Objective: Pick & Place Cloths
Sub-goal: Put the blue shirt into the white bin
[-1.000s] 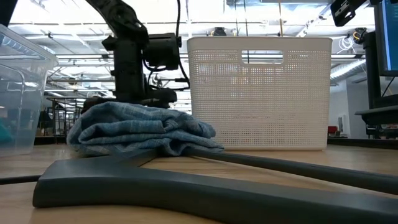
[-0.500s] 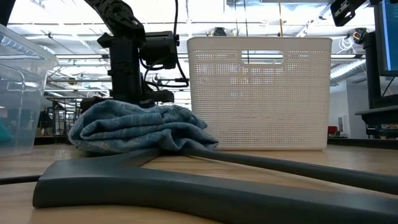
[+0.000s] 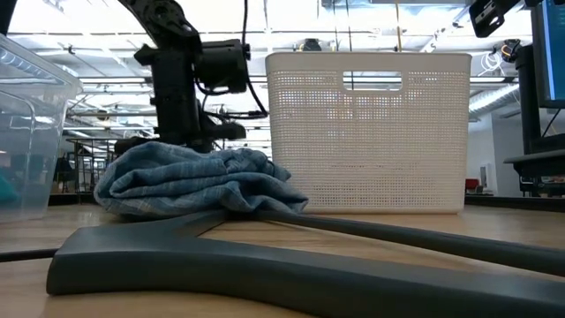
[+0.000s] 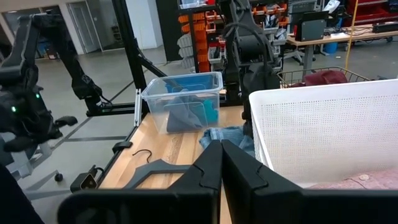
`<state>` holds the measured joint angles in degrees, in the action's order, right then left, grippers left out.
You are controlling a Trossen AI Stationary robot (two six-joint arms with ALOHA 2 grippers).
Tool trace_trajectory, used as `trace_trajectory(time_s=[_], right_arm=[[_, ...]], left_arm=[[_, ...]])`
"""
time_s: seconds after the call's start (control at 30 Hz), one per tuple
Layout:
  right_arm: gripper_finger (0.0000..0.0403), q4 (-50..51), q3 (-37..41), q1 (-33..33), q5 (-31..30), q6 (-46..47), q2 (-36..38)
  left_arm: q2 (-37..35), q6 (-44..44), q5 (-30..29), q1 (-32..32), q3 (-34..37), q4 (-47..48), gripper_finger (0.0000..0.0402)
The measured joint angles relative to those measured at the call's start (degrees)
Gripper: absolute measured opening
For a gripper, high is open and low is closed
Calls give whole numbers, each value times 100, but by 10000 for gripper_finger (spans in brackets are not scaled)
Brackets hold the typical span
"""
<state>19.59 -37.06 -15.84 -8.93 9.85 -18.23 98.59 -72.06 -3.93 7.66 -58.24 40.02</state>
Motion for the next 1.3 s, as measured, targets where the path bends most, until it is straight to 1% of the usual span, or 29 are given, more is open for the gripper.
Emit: trace_trajectory(time_s=[0.23, 0.5, 0.67, 0.77, 0.87, 0.97, 1.1, 1.23, 1.3], right_arm=[[0, 1, 0, 0, 0, -4, 1], [0, -3, 0, 0, -1, -6, 1], [0, -5, 0, 0, -2, -7, -1], [0, -118, 0, 0, -2, -29, -1], [0, -233, 0, 0, -2, -108, 1], [0, -273, 0, 0, -3, -154, 0], [0, -337, 0, 0, -2, -153, 0], [0, -486, 0, 0, -2, -153, -1], [0, -507, 0, 0, -2, -153, 0]], left_arm=[[-1036, -10, -127, -120, -2, 285, 45], [-2400, -159, -198, -429, -11, 419, 45], [-3260, -137, -534, -724, -15, 355, 45], [-3722, -185, -867, -905, -19, 312, 45], [-4134, -39, -1197, -1070, -22, 252, 45], [-4502, 192, -1490, -1215, -22, -20, 45], [-4890, 725, -1794, -1350, -24, -660, 45], [-5126, 1511, -1882, -1418, -26, -1547, 45], [-5180, 2036, -1878, -1418, -26, -2071, 45]])
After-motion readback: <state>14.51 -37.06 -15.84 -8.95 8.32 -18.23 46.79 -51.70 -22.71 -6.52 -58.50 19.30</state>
